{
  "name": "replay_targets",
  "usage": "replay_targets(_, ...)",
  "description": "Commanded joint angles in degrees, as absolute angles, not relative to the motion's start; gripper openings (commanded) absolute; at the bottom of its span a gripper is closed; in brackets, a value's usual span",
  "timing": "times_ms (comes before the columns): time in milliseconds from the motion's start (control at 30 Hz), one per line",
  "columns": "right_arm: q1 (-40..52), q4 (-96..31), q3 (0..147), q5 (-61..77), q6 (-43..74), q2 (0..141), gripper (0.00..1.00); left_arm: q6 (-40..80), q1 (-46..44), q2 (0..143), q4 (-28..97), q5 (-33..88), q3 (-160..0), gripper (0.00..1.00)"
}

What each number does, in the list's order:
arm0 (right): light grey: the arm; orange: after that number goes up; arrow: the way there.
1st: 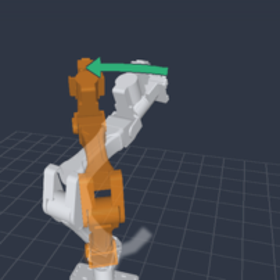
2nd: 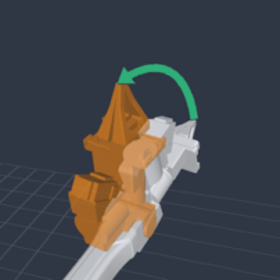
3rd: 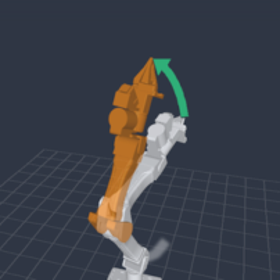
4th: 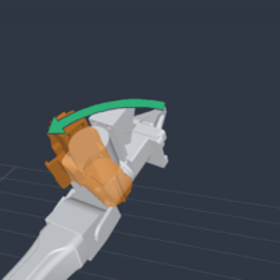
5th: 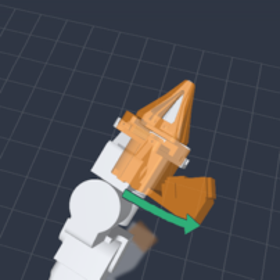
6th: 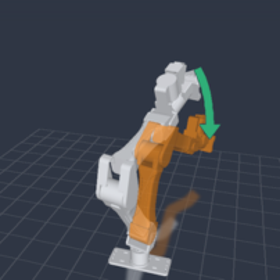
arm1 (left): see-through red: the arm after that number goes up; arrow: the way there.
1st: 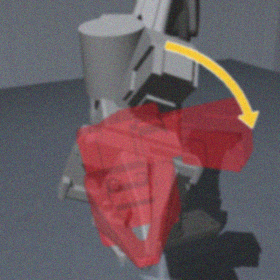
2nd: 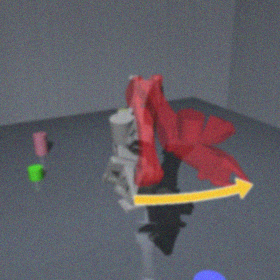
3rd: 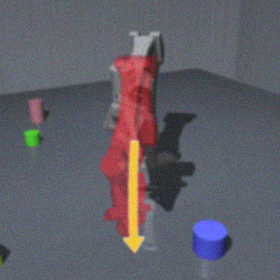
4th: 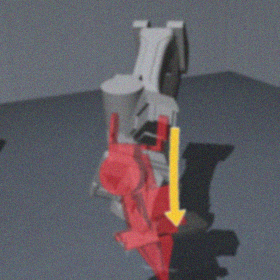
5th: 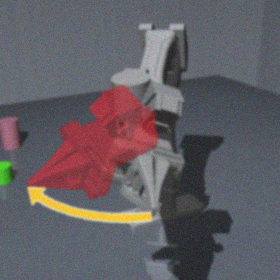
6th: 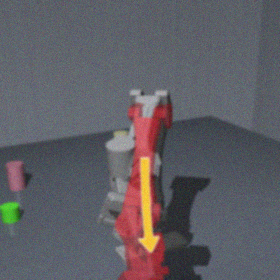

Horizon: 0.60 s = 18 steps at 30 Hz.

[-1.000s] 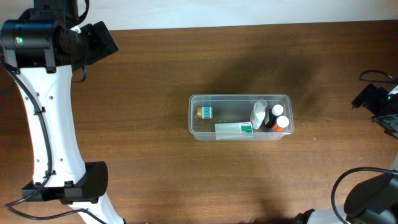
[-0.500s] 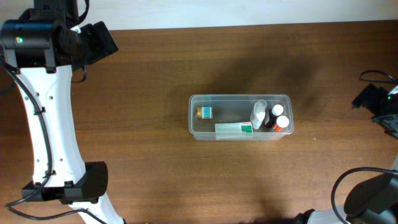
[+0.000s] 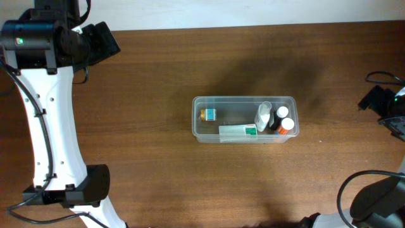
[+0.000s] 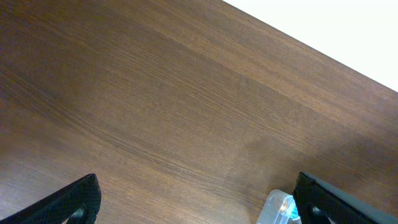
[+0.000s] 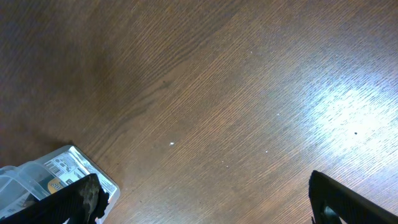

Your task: Pack container

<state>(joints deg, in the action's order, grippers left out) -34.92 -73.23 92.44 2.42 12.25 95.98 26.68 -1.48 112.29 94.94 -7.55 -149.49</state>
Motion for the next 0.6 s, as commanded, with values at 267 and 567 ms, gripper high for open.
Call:
replay_targets(267, -34.5, -73.1, 92.1, -3.8, 11.0, 90.0, 0.98, 27.4, -1.3, 112.6, 95.0, -8.0, -149.1, 0.99)
replay_targets(567, -24.1, -57.3, 82.2, -5.1, 11.2, 63.2, 0.98, 27.4, -1.3, 112.6, 95.0, -8.0, -149.1, 0.99)
